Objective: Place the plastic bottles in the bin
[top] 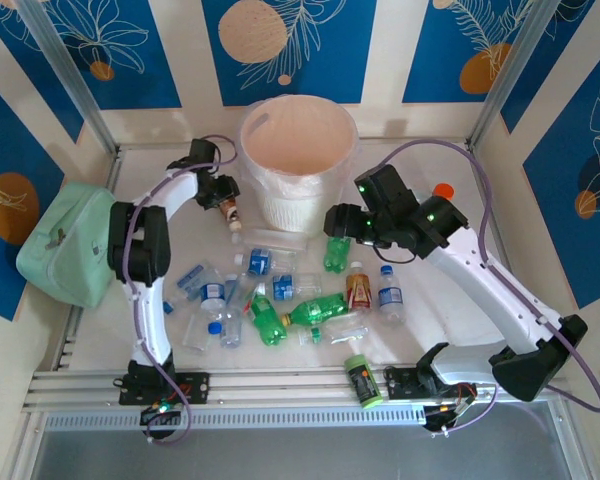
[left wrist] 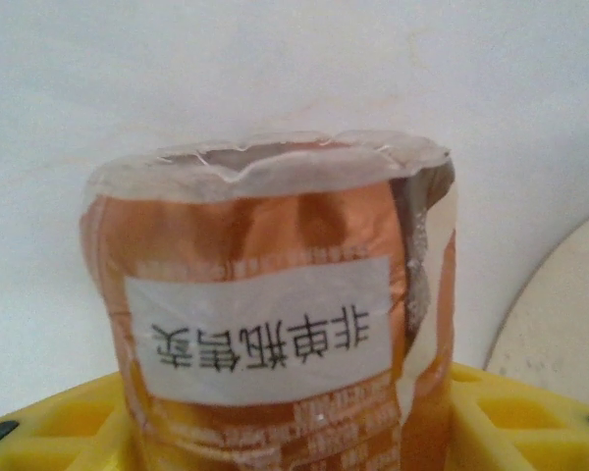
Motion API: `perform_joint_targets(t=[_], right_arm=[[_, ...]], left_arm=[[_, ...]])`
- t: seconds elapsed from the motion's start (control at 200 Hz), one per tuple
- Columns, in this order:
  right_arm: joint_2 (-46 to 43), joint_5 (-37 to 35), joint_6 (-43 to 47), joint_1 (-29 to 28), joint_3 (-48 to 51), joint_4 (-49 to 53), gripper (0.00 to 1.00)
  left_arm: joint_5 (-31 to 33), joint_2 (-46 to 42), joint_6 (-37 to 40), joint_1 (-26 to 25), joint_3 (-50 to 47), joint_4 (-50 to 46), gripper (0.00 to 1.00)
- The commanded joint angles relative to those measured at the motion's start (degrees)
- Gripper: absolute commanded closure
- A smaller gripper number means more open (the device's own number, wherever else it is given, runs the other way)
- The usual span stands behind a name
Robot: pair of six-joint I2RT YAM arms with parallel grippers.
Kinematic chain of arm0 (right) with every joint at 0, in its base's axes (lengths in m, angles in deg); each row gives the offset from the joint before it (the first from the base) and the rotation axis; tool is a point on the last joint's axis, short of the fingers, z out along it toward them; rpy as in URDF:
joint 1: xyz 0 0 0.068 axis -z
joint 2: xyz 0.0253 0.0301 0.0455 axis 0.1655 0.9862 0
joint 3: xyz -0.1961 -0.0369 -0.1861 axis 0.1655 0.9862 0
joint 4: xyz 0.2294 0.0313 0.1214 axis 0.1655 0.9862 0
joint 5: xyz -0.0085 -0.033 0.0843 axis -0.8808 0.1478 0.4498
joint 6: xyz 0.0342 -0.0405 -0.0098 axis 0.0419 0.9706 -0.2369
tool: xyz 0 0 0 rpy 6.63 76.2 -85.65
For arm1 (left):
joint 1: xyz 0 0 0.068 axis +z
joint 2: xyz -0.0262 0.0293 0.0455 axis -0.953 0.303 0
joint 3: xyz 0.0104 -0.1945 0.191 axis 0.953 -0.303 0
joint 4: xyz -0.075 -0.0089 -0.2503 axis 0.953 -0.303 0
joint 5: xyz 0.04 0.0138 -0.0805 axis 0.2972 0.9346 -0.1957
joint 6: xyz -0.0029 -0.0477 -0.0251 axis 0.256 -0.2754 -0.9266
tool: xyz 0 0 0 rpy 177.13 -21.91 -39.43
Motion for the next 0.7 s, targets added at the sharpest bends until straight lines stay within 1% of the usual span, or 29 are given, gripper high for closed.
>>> perform_joint_targets(t=[0.0,0.055,0.185,0.29,0.39,0.445,0.5,0.605,0.695], right_arm=[[1.3,1.6,2.1,-1.9,-3.2,-0.9,0.24],[2.4,3.5,3.4,-3.1,-4.4,-1.8,0.24],[5.3,7.7,6.7,-7.0,-7.5,-4.7,0.24],[8.1,12.5,7.7,-8.4,-10.7,-6.5,0.24],[10.6,16.9,7.9,-8.6,-14.6,-8.1,0.25],[11.7,19.3,8.0,-8.7,-16.7,-9.3,0.25],[12.9,21.5,8.1,-8.4,-18.9,-10.5,0.26],[15.9,25.1,8.3,-7.4,-24.3,-11.0,0.27],[19.0,25.1,9.6,-6.8,-29.4,-8.9,0.28]], left_arm=[[4.4,-11.8,-4.7,2.7,-4.5,0.0,0.44],[3.3,-17.0,-7.2,3.8,-7.9,0.2,0.44],[-2.8,-28.0,-10.4,5.4,-13.5,1.5,0.44],[-11.8,-34.8,-15.2,5.8,-16.0,4.1,0.44],[-21.1,-40.2,-24.0,5.7,-19.8,13.6,0.44],[-24.4,-42.5,-29.5,5.5,-21.7,19.9,0.44],[-26.0,-44.1,-33.3,5.2,-22.1,24.1,0.44],[-28.2,-45.4,-37.6,3.0,-20.8,30.1,0.44],[-29.9,-45.2,-39.9,-0.4,-19.3,35.0,0.44]])
